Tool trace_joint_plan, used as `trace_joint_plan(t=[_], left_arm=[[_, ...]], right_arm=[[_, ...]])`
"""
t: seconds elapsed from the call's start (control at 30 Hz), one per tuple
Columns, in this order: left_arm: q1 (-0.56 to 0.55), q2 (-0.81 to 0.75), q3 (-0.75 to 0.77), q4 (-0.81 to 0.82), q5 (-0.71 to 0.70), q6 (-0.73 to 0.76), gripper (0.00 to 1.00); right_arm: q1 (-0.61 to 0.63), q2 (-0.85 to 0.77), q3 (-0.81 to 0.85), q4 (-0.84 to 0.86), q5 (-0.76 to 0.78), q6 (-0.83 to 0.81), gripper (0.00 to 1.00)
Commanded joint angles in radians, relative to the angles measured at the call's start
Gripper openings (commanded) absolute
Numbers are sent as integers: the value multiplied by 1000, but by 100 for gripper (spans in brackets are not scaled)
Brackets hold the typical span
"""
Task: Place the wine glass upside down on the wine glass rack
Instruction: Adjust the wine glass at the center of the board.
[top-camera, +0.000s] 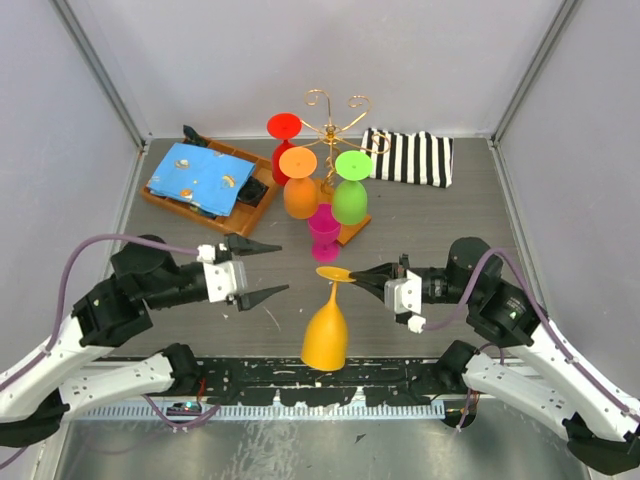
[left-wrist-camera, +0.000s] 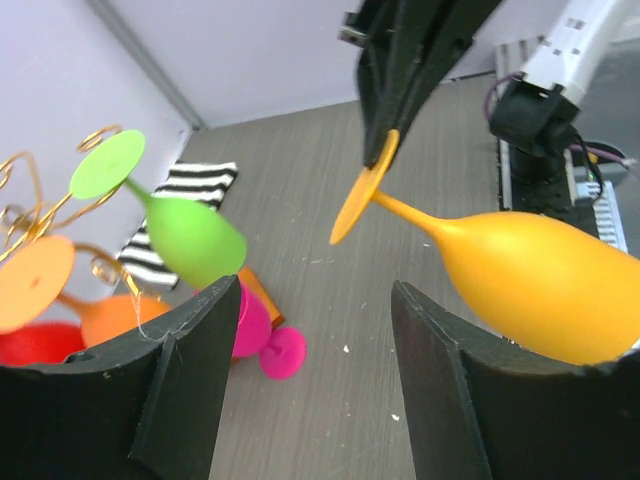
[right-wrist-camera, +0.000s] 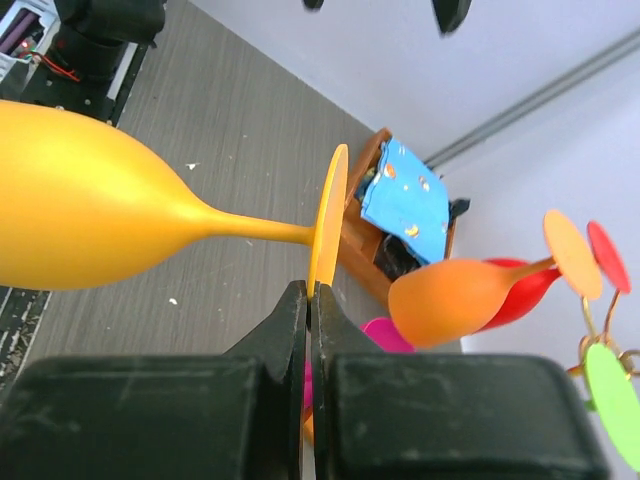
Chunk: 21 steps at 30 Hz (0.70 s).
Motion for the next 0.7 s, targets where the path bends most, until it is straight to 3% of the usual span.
trace_joint_plan(t=[0.0,0.37,0.67], left_arm=[[-4,35,-2,18,212,140,67],[-6,157,51,19,233,173,50],[-6,172,61,22,252,204,45]], right_arm=[[-1,12,65,7,-92,-118,0],[-1,31,51,77,-163,-105,0],[-1,37,43,169,-205,-12,0]])
